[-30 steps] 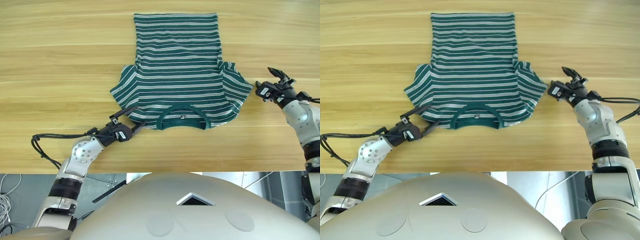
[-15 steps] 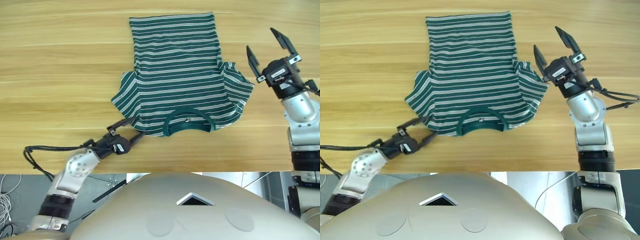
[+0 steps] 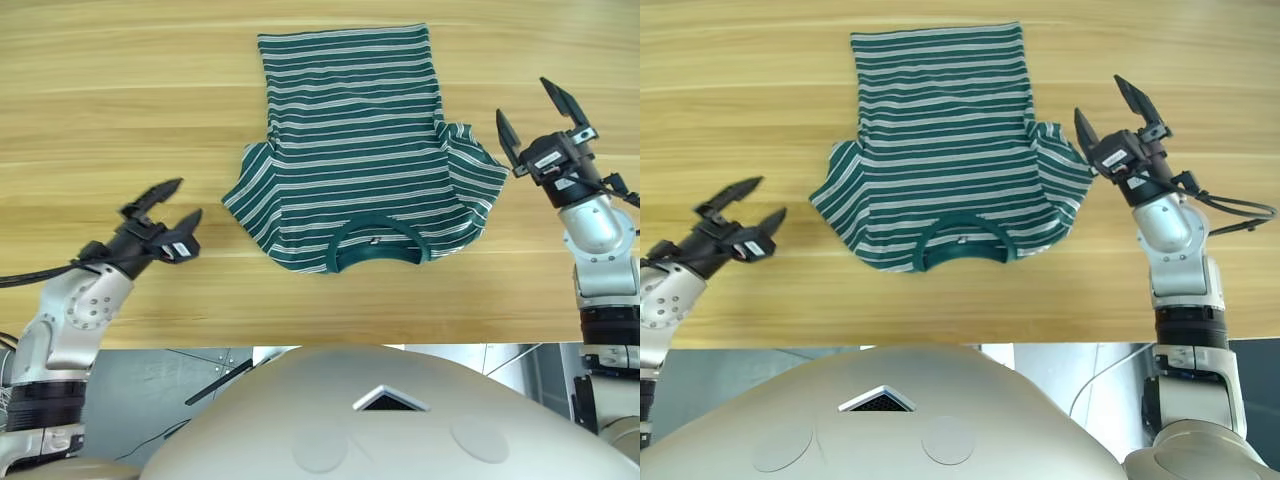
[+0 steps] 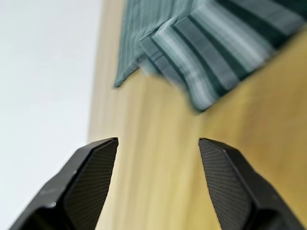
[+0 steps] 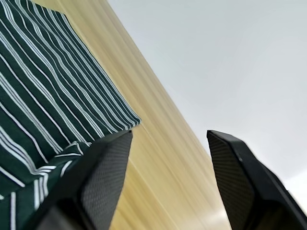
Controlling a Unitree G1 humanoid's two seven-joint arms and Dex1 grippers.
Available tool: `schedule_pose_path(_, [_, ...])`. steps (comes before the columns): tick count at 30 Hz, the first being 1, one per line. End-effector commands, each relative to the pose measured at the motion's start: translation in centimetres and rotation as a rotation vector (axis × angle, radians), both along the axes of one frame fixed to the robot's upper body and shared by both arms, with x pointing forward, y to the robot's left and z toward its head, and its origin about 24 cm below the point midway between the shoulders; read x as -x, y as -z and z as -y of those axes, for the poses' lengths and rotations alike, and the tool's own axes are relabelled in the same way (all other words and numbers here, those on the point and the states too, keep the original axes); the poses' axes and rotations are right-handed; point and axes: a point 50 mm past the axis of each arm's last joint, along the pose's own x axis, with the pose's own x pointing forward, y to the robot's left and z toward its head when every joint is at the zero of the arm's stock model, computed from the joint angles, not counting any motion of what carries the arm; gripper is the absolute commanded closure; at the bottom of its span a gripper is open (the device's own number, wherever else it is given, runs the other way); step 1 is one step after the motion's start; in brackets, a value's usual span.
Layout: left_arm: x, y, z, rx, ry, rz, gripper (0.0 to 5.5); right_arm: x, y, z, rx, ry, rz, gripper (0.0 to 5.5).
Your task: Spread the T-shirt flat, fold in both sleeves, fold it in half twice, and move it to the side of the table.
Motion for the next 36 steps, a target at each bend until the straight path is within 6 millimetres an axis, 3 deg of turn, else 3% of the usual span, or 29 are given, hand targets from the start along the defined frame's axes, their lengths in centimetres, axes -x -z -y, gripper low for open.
schedule_pose_path(1, [-0.2,0.3,1.2,-0.067,0.139,-0.056,2.38,-0.3,-0.6,0.6,0.022,0.017,0.029,2.64])
schedule_pose_path(4, [-1.1,0.5,1.7,-0.090,0.182,-0.062,2.38,-0.1,-0.2,0.8,0.035,0.025,0.021,2.64])
schedule_pose_path(7, [-2.0,1.2,0.9,-0.160,0.157,-0.071,2.38,0.3,0.1,1.0,0.038,0.035,0.019,2.64])
schedule_pose_path(24, [-3.0,3.3,1.7,-0.165,0.183,-0.103,2.38,0.7,0.4,2.0,0.039,0.077,0.015,2.64])
schedule_pose_path(36, [-2.9,3.9,1.3,-0.186,0.172,-0.146,4.24,0.8,0.1,2.2,0.036,0.085,0.013,2.64])
